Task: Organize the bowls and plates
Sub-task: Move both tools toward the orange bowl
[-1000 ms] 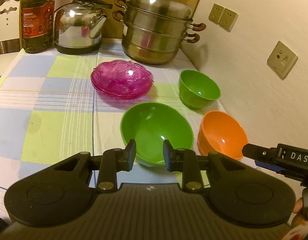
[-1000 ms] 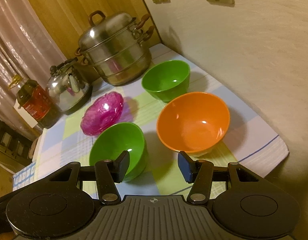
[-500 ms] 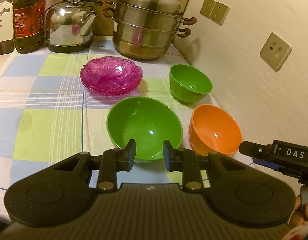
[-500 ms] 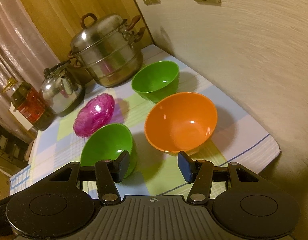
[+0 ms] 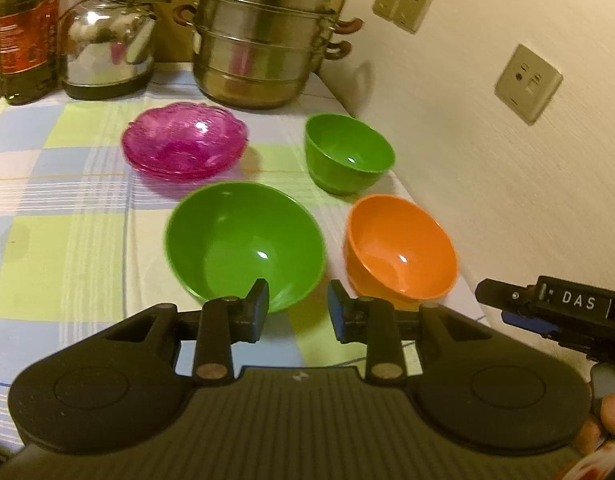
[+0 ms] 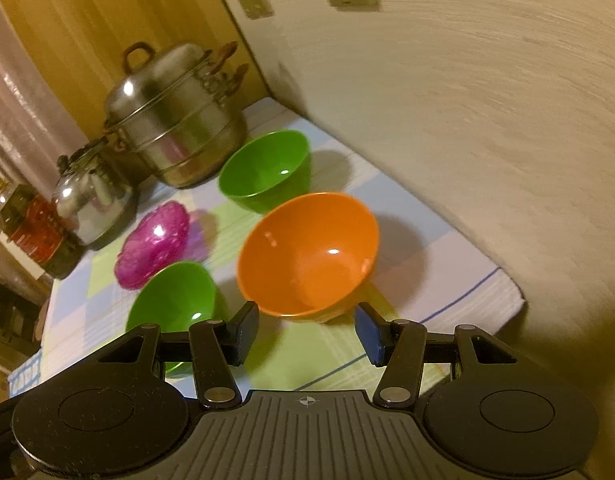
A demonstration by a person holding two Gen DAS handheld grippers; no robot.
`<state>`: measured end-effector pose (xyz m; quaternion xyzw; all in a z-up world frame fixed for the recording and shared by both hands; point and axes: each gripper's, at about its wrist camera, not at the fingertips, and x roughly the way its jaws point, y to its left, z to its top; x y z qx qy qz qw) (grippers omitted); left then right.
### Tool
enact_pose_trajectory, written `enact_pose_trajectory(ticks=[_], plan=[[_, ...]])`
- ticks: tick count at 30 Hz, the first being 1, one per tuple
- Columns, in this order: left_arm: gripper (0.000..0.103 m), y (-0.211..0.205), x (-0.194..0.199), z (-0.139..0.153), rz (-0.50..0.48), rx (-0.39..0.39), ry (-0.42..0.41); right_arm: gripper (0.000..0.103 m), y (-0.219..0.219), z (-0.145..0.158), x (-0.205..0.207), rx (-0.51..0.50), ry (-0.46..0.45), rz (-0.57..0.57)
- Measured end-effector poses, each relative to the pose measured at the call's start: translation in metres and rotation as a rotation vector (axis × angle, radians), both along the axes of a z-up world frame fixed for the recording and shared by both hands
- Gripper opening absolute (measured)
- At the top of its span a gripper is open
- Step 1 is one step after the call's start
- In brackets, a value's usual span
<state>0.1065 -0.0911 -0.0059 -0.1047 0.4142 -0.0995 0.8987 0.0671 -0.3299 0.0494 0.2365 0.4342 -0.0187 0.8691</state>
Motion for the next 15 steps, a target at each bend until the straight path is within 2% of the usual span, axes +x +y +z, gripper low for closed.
enact_pose_trajectory(ticks=[10,15], plan=[[0.029,-0.035,0.013,-0.013,-0.062,-0.025,0.009,0.054,-0.028,-0.009,0.0,-0.018,0.009,-0.047],[0.029,-0.048,0.023,-0.02,-0.073,-0.013,0.011,0.054,-0.038,-0.017,0.004,-0.012,0.015,-0.065]])
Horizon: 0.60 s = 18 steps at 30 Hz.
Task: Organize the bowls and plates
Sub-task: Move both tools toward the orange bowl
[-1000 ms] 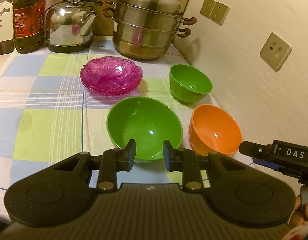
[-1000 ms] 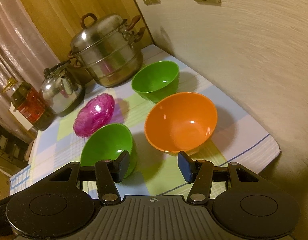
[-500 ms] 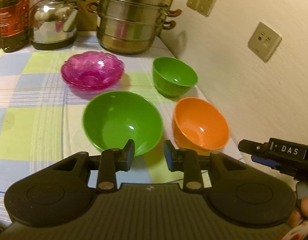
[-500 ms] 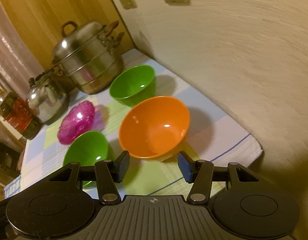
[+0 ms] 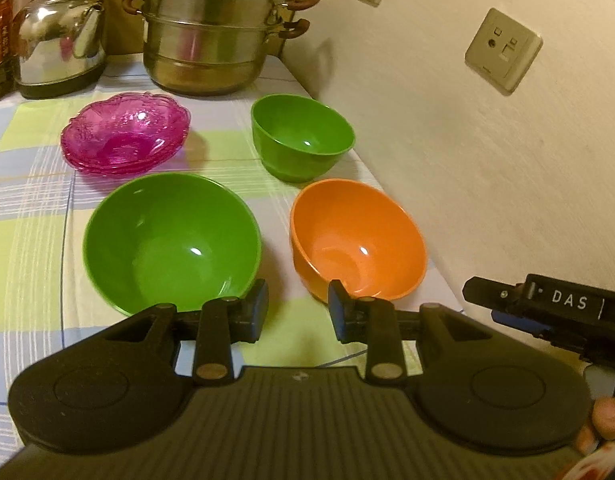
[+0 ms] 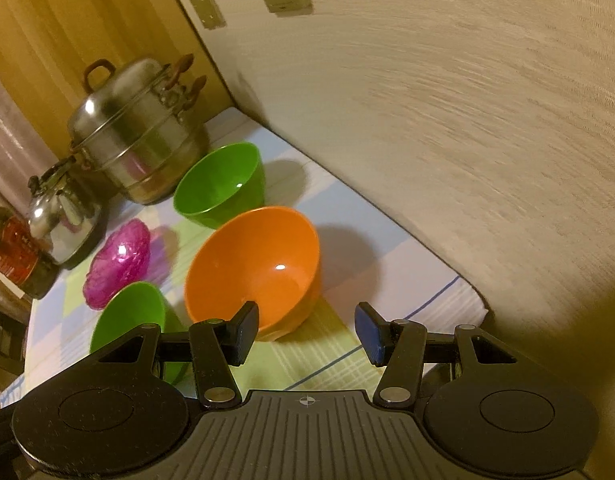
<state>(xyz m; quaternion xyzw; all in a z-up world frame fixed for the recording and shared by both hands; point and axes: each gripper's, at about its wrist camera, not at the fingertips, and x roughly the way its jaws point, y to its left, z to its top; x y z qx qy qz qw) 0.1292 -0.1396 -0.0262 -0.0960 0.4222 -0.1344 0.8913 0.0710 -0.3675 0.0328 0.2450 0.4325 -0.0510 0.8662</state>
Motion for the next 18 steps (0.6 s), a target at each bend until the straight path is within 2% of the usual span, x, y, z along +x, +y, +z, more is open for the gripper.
enact_pose_trajectory(ticks=[18], plan=[[0.029,-0.026,0.027,-0.028,0.007,-0.013,0.002,0.053,-0.016,-0.03,0.025,0.01,0.015,0.013]])
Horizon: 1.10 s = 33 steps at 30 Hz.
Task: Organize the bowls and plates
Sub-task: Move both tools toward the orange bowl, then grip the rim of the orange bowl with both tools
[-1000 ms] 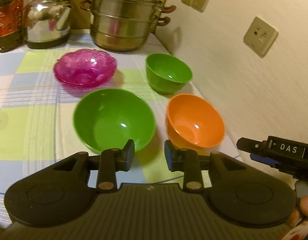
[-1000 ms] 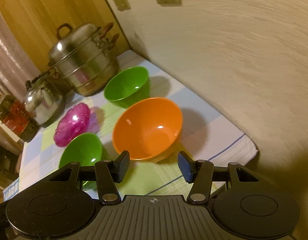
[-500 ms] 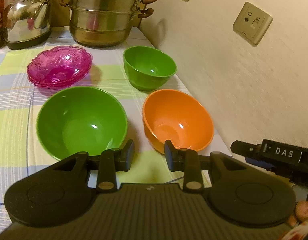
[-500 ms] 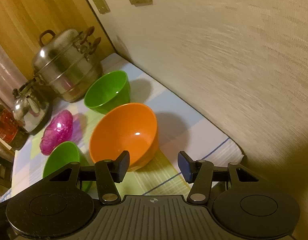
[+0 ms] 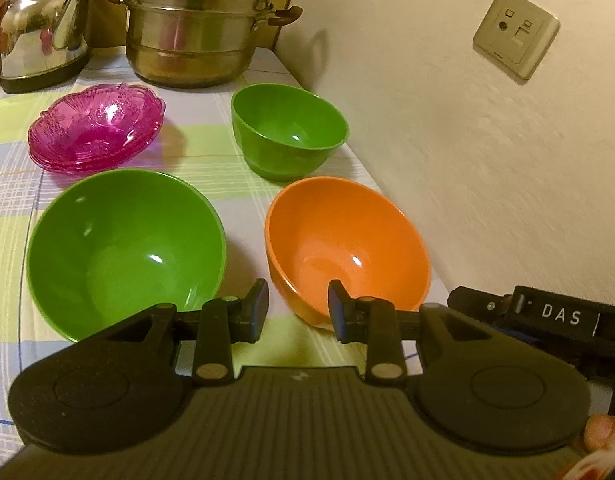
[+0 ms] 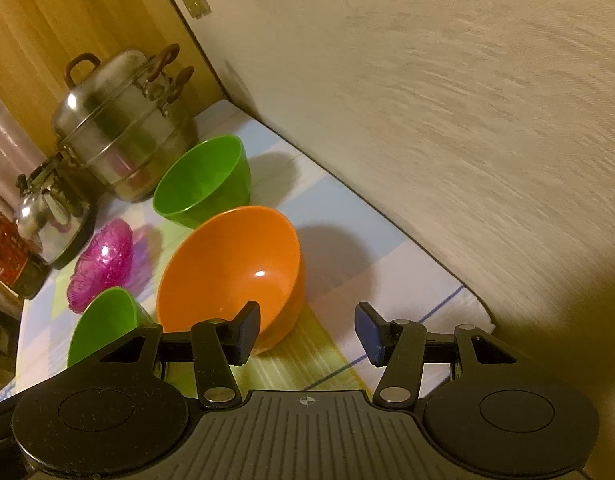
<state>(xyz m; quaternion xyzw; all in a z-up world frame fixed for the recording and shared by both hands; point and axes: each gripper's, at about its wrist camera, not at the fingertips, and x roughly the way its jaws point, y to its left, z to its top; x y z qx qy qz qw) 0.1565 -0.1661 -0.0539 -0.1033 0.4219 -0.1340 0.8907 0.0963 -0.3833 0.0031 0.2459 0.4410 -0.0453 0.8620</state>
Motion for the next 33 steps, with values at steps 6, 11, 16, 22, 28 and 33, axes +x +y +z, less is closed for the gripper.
enact_pose_trajectory(ticks=[6,11,16,22,28,33], plan=[[0.029,-0.006,0.009,-0.008,0.017,0.009,0.01,0.053,-0.002,-0.006,0.013,-0.017,-0.003,0.016],[0.028,-0.01,0.016,-0.014,0.038,0.023,0.014,0.053,0.0,-0.017,0.028,-0.027,0.015,0.043],[0.028,-0.012,0.02,-0.019,0.053,0.017,0.016,0.051,0.003,-0.028,0.041,-0.037,0.045,0.075],[0.027,-0.013,0.024,-0.024,0.093,0.027,0.011,0.039,0.005,-0.039,0.054,-0.046,0.066,0.101],[0.022,-0.016,0.029,-0.028,0.089,0.033,0.023,0.03,0.005,-0.043,0.062,-0.052,0.076,0.113],[0.02,-0.018,0.031,-0.031,0.092,0.039,0.033,0.023,0.005,-0.045,0.067,-0.049,0.083,0.129]])
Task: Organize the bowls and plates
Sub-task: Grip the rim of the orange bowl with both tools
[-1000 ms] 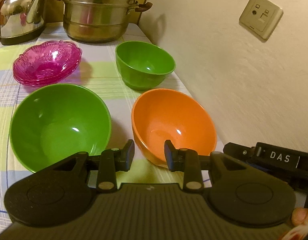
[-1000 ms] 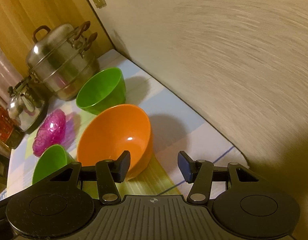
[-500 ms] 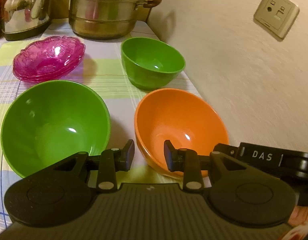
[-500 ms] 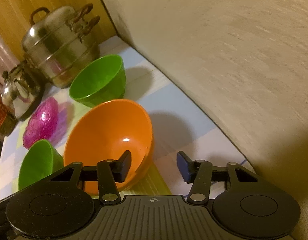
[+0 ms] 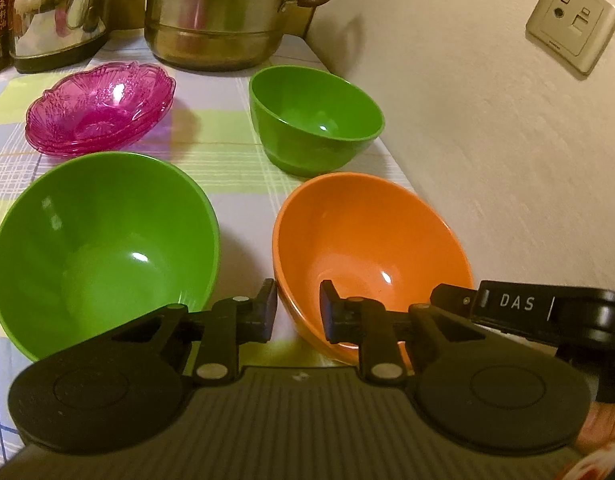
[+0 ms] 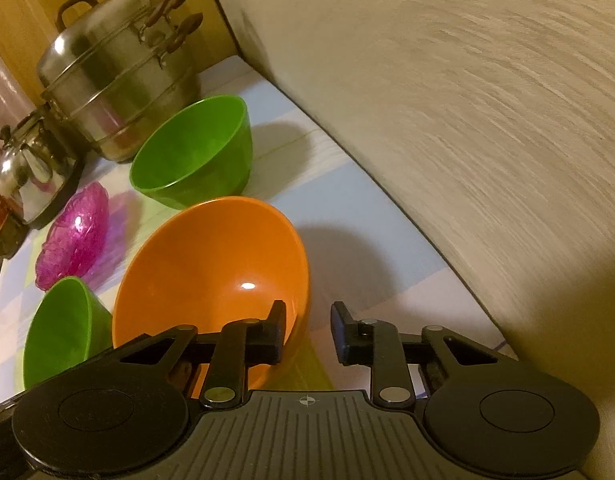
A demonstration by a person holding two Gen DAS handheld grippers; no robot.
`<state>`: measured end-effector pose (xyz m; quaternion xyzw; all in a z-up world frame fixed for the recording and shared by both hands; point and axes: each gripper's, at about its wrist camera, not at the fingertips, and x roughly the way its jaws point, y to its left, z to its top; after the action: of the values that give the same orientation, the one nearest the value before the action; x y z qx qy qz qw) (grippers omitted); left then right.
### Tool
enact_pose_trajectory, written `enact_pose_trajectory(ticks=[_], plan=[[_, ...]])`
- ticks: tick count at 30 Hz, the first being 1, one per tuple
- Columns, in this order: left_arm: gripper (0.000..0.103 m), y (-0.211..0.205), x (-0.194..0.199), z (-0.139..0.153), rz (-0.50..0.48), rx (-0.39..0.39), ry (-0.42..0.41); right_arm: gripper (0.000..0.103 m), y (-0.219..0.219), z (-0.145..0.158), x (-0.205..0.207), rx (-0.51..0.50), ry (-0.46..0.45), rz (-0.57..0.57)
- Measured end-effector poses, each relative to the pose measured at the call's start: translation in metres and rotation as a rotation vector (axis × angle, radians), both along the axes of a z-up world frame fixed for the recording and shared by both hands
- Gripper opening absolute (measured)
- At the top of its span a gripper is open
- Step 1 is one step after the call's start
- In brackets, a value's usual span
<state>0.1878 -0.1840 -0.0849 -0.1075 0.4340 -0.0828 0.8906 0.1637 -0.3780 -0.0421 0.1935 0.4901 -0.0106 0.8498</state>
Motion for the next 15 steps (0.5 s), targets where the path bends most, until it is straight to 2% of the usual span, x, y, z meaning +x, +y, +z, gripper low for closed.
enact_pose_trajectory(ticks=[7,15], plan=[[0.017,-0.0008,0.0029,-0.0003,-0.001,0.007,0.007,0.013,0.0039,-0.0009,0.0031,-0.008,-0.002,0.019],[0.017,-0.0042,0.0015,0.0012,-0.02,-0.001,0.007,0.012,0.0045,0.0003,-0.0009,-0.021,-0.01,-0.001]])
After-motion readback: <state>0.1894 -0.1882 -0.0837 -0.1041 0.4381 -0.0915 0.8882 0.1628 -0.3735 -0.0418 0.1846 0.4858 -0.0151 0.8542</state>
